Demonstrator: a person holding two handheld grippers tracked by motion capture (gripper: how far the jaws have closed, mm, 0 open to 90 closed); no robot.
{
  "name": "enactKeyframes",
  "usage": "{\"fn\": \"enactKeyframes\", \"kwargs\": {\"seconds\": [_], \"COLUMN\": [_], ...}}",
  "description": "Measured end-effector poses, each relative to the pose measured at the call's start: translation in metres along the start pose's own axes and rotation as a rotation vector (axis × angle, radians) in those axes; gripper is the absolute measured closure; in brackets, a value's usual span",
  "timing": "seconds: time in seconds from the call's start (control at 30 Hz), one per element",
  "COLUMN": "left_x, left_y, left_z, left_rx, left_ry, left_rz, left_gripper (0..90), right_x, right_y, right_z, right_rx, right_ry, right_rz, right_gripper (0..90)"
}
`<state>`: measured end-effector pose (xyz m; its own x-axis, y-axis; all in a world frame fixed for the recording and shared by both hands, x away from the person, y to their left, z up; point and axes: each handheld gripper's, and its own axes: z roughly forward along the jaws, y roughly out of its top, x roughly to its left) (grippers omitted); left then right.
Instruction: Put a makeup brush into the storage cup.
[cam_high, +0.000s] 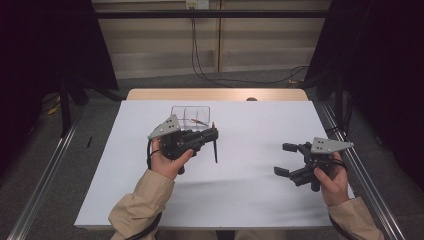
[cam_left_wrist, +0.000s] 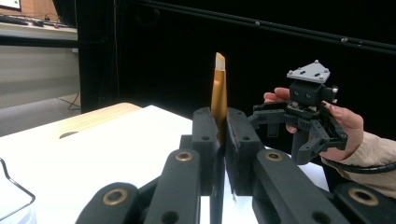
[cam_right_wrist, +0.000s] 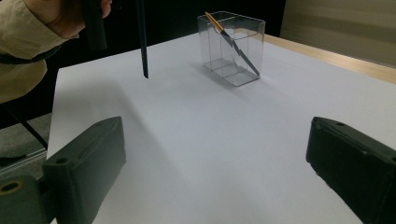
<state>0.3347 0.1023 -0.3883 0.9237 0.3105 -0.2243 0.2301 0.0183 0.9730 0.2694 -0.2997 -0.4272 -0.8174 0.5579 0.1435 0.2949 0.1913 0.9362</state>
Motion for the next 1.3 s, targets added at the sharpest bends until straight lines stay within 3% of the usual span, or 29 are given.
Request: {"fn": "enactKeyframes", "kwargs": {"seconds": [1.3], "left_x": [0.002], "left_y": [0.001], "left_z": [-0.006], "left_rx": [-0.007], "left_ry": [0.019], "left_rz": [0.007], "left_gripper": [83.6], "right_x": [0.004], "right_y": [-0.010], "right_z": [-0.022], "right_rx": [0.002], "right_ry": [-0.036], "right_rz": [-0.010], "right_gripper": [4.1]}}
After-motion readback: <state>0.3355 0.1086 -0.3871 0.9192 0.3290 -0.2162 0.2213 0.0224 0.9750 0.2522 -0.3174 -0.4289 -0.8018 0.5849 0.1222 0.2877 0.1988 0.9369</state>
